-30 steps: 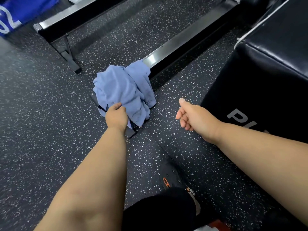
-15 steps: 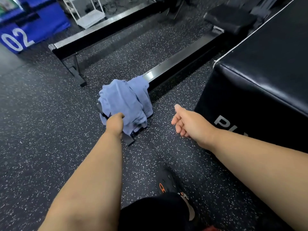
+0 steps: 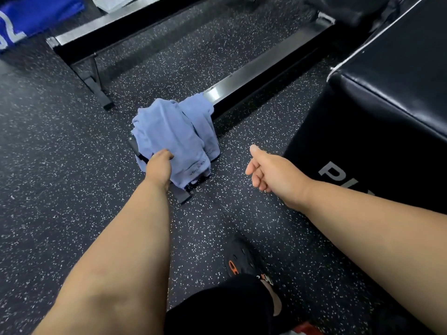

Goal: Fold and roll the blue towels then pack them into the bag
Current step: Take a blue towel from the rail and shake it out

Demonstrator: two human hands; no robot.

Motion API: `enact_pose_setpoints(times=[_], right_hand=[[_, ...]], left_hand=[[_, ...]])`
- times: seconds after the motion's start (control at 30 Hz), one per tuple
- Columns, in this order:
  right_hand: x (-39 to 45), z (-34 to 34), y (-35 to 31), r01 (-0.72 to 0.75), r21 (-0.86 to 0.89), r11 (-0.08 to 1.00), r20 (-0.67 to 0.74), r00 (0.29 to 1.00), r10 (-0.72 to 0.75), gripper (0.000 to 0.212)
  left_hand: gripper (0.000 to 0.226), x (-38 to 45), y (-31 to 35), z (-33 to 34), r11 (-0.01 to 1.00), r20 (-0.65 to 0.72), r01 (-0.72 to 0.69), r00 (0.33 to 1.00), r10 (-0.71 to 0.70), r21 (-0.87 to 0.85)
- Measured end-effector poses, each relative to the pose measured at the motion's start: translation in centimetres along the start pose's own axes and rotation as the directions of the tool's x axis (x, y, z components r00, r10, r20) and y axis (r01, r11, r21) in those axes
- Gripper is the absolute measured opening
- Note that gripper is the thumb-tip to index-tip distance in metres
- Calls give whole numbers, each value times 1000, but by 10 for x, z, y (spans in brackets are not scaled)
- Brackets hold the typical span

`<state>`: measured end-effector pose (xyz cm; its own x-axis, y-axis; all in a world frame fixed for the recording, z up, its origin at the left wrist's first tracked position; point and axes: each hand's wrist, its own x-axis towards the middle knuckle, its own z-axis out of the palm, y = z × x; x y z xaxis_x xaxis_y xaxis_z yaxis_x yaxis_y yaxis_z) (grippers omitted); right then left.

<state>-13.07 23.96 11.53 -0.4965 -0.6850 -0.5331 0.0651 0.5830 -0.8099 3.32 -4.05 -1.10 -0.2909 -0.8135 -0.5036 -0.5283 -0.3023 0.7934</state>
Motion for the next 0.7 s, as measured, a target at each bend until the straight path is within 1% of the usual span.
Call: enact_pose_setpoints(times=[0.03, 0.13, 0.2, 0.37, 0.43, 0.63, 0.7], right_hand=[[2, 1, 0, -1, 1, 1000, 3, 1000, 1, 63], [6, 5, 0, -12, 7, 1000, 10, 1000, 12, 63], [6, 7, -1, -14, 6, 1000, 11, 1000, 14, 64], [-4, 8, -4, 0, 37, 999, 8, 1000, 0, 64], [-9, 6, -7, 4, 53, 999, -3, 1000, -4, 61], [-29, 2, -23, 32, 80, 996, -32, 999, -30, 61], [-38, -2, -28, 44, 91, 995, -47, 998, -40, 61]], left_hand=[[13, -15, 11, 0, 1000, -26, 5, 1000, -5, -17], [31, -30, 21, -2, 1000, -105, 6, 994, -9, -31], [29, -33, 20, -7, 1000, -145, 6, 989, -8, -17], [16, -34, 29, -20, 995, -165, -7, 986, -10, -103], [14, -37, 40, -24, 994, -161, -36, 987, 19, -107], [17, -65, 85, -35, 966, -151, -210, 971, 187, -149], [17, -78, 102, -38, 951, -134, -231, 969, 206, -206]])
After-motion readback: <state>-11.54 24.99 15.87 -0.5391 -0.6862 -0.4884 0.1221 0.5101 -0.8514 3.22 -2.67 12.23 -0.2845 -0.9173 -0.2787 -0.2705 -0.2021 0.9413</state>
